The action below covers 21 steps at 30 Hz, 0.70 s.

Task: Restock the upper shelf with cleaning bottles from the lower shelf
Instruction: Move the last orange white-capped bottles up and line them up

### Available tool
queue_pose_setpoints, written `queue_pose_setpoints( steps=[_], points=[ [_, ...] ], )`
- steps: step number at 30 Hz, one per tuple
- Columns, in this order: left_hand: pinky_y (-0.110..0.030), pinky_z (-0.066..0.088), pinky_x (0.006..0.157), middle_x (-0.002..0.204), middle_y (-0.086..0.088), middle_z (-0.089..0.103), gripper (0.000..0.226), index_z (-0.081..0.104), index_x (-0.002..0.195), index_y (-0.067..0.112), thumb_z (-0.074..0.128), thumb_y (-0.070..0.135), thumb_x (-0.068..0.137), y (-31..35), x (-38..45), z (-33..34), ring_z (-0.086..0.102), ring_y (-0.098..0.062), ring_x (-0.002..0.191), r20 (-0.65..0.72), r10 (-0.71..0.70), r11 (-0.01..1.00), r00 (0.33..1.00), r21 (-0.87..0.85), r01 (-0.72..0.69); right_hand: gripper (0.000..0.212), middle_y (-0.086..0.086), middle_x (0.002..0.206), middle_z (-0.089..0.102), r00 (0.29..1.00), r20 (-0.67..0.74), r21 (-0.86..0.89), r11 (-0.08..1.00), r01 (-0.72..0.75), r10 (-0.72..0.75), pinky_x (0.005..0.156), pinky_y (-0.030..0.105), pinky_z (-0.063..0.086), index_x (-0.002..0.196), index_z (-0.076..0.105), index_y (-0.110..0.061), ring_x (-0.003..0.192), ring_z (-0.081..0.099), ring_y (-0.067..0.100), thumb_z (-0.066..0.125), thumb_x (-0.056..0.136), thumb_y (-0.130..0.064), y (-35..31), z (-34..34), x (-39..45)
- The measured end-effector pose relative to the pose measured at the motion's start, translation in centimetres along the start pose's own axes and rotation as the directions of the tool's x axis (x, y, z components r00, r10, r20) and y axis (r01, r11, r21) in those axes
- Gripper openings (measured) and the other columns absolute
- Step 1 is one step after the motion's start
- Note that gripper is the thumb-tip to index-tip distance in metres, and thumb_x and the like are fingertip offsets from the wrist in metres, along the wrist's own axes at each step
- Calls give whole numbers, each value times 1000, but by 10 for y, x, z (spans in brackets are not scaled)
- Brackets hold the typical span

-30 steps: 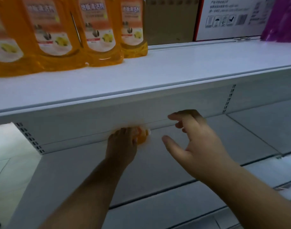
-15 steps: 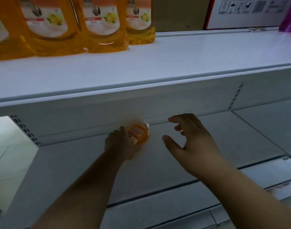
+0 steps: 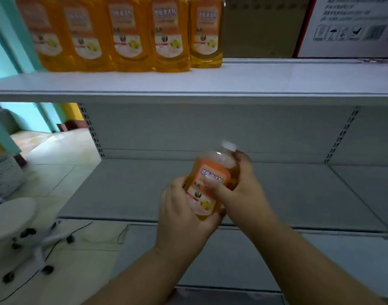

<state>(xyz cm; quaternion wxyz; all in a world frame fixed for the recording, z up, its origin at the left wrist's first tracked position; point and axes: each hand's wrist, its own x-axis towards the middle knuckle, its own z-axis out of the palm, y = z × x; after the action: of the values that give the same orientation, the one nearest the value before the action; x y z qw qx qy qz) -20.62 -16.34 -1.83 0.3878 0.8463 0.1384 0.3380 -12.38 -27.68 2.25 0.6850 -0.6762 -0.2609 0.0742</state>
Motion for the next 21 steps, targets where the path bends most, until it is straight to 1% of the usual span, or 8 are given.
queue_pose_setpoints(
  steps=[2, 4, 6, 9, 12, 15, 19, 21],
  points=[
    [-22, 50, 82, 113, 22, 48, 83, 33, 124, 48, 76, 67, 55, 16, -17, -16, 51, 0, 102, 58, -1, 999, 998, -39, 4, 63, -14, 106, 68, 998, 34, 55, 997, 57, -59, 67, 28, 60, 114, 43, -60, 92, 71, 8, 82, 75, -28, -14, -8, -13],
    [-27, 53, 86, 119, 21, 53, 74, 37, 121, 53, 73, 70, 60, 28, -25, -41, 55, 0, 107, 91, 19, 997, 996, -75, -12, 64, -7, 113, 64, 989, 87, 86, 990, 109, -117, 69, 31, 60, 116, 46, -54, 96, 70, 11, 83, 71, -28, -32, -16, -23],
    [-27, 50, 89, 121, 25, 54, 72, 40, 124, 53, 72, 73, 62, 40, -31, -69, 55, 1, 110, 61, 53, 995, 997, -82, -48, 68, -7, 112, 62, 971, 158, 124, 979, 161, -179, 71, 36, 60, 119, 47, -49, 99, 69, 15, 83, 66, -29, -56, -22, -31],
    [-22, 46, 86, 125, 34, 48, 83, 35, 129, 55, 66, 85, 58, 67, -35, -103, 50, 9, 112, 64, 97, 995, 993, 5, -98, 72, -8, 113, 61, 935, 209, 166, 952, 257, -288, 74, 38, 60, 126, 44, -42, 103, 68, 17, 82, 67, -31, -98, -23, -35],
    [-19, 43, 87, 131, 32, 42, 99, 26, 138, 53, 66, 88, 54, 100, -20, -124, 43, 14, 114, 89, 155, 982, 984, 92, -163, 69, -1, 121, 58, 892, 197, 168, 911, 378, -407, 78, 38, 59, 131, 40, -32, 107, 67, 17, 80, 74, -32, -148, -25, -27],
    [-20, 43, 86, 134, 24, 45, 104, 27, 143, 47, 69, 85, 55, 132, 10, -141, 45, 9, 114, 119, 206, 967, 971, 126, -220, 68, -12, 113, 62, 834, 249, 112, 870, 481, -493, 76, 35, 60, 131, 38, -32, 106, 67, 15, 79, 77, -35, -195, -30, -12],
    [-18, 42, 79, 129, 23, 50, 97, 34, 137, 47, 67, 86, 54, 159, 53, -155, 51, 4, 109, 151, 277, 945, 949, 133, -298, 68, -13, 105, 65, 786, 321, 91, 843, 530, -529, 76, 35, 59, 130, 39, -29, 105, 68, 17, 81, 76, -34, -232, -34, 17],
    [-21, 42, 77, 129, 21, 51, 105, 35, 138, 44, 63, 92, 49, 164, 82, -161, 51, 0, 110, 161, 292, 933, 943, 167, -317, 68, -14, 102, 66, 777, 320, 79, 833, 548, -542, 75, 35, 59, 129, 41, -28, 104, 68, 17, 81, 74, -33, -243, -34, 37]
  ],
)
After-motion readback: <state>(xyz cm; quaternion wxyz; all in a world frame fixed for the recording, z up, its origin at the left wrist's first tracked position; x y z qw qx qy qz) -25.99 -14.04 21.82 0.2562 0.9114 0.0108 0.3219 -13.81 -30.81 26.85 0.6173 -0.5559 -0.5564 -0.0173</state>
